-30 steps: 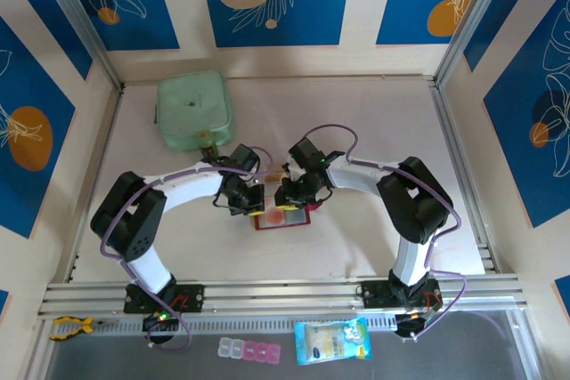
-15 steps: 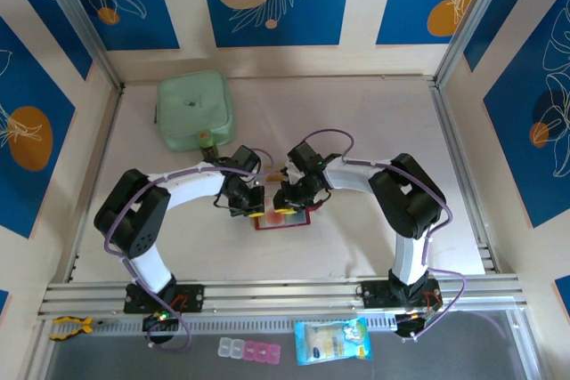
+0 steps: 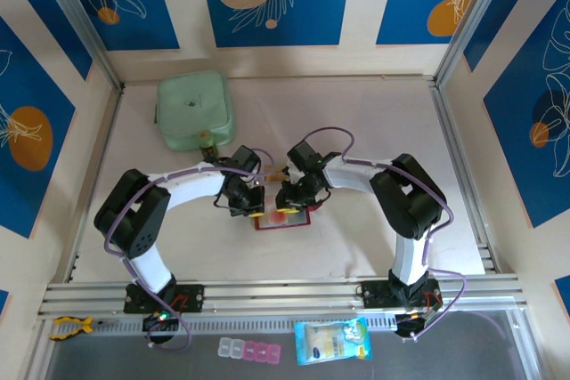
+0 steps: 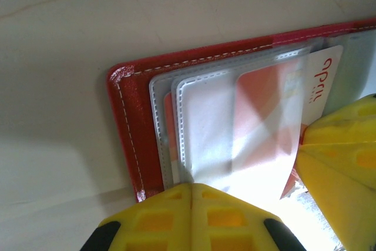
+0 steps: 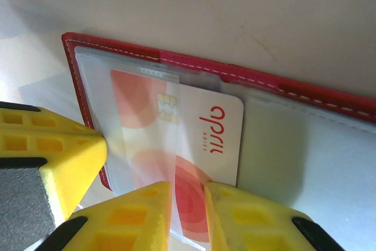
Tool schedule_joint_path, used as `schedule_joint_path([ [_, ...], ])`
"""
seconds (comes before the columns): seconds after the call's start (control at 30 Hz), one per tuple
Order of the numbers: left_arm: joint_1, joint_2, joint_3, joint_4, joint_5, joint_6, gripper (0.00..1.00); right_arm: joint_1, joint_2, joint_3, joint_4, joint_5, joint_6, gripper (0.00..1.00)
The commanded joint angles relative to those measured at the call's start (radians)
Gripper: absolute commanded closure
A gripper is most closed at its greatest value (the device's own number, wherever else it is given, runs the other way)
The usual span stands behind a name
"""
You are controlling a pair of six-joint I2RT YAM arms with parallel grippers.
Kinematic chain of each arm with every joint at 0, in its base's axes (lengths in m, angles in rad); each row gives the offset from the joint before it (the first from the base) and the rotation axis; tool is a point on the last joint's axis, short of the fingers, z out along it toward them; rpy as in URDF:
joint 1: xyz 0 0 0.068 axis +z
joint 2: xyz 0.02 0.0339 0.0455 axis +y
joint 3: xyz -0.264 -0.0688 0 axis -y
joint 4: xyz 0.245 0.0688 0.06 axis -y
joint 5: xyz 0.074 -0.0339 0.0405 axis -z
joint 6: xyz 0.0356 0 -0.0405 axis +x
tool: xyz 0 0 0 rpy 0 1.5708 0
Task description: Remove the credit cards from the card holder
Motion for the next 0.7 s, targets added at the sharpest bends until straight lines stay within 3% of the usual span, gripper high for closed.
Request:
schedule_joint_path([
  [0.0, -0.004, 0.001, -0.005, -0.038, -0.026, 0.012, 1.0, 0.006, -0.027, 0.004, -0.045, 0.039, -0.022, 0.76],
  [0.67, -0.032, -0.006, 0.011, 0.038, 0.048, -0.033, 1.0, -0.027, -0.083, -0.053, 0.002, -0.016, 0.018, 0.73],
])
